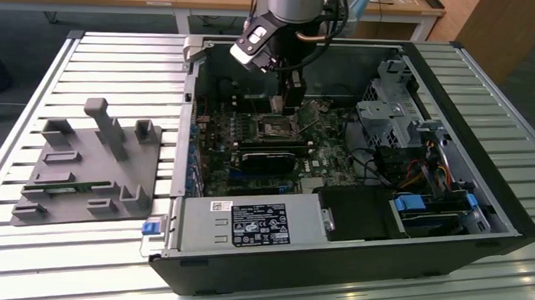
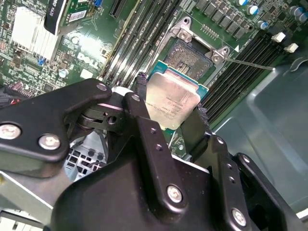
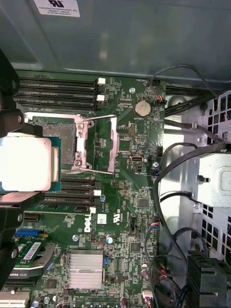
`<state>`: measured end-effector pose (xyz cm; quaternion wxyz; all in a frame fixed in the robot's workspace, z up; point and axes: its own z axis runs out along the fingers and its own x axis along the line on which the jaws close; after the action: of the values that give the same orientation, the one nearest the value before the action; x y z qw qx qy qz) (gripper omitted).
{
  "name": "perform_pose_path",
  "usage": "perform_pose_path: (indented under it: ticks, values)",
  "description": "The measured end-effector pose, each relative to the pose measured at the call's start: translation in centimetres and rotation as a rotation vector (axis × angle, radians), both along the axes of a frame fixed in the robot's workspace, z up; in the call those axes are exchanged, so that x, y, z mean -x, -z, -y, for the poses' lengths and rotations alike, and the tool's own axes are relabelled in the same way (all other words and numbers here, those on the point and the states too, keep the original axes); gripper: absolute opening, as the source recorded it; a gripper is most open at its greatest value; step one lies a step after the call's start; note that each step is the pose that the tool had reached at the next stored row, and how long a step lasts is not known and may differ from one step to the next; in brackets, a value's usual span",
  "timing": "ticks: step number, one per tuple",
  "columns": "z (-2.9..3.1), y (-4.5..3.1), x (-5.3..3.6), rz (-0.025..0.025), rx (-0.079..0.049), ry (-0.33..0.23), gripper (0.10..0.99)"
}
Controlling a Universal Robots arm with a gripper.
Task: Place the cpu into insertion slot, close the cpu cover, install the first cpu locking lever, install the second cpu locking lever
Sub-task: 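Place the cpu into insertion slot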
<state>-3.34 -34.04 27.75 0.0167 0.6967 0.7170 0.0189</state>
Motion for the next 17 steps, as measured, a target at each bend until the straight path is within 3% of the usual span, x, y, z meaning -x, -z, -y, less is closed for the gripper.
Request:
perform_pose_path:
  ticks: [8,17]
  values:
    - [-0.15,0.72,0.00,-0.0001,0.001,0.039,0.533]
    - [-0.30,1.08,0.00,-0.0001,0.001,0.041,0.533]
